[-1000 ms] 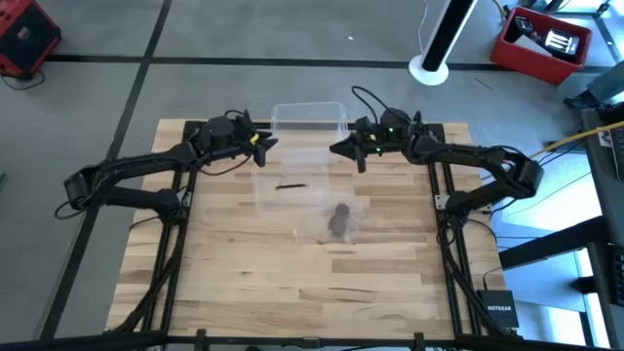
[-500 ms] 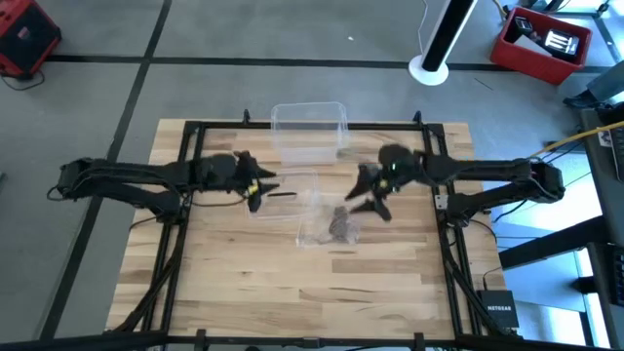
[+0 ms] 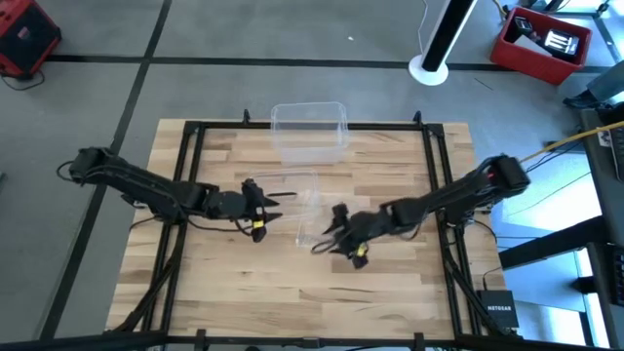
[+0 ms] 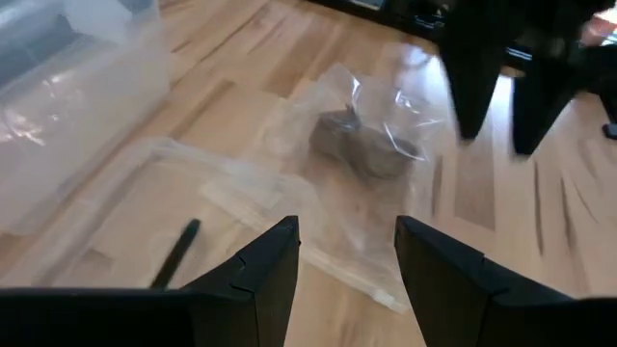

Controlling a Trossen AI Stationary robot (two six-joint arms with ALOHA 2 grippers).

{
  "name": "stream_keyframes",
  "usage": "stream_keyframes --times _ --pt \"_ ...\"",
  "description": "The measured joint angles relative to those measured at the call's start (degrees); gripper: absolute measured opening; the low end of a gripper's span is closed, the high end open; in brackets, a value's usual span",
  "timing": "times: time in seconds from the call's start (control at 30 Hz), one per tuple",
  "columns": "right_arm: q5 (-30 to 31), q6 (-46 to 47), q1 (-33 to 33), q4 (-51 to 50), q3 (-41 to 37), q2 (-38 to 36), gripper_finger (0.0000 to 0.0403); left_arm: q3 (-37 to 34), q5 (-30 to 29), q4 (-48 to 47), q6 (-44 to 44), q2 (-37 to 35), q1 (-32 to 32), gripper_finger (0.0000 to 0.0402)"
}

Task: Roll bandage
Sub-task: Put the transparent zip bag containing the rolled brown bandage into the transparent container

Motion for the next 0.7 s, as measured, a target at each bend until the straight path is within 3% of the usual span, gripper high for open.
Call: stream_keyframes --times 0.23,0.37,0.5,0.7 --pt "11.99 -4.37 2.33 -0.5 6.64 14.42 0.0242 0.0 -1.07 0.0 -3.41 0.09 -2.64 0.0166" --pt "15.3 -5.36 2.2 -1.57 10.11 20.53 0.0219 0.0 -1.22 -0.06 -4.23 0.09 -3.9 0.0166" --pt "16.94 -5.14 2.18 -1.42 11.61 24.38 0.0197 0.0 -1.43 0.14 -4.29 0.09 -5.01 0.0166" --pt "29.25 -4.79 2.38 -2.3 11.98 27.03 0.0135 0.0 -1.5 0.06 -4.32 0.09 -5.99 0.0166"
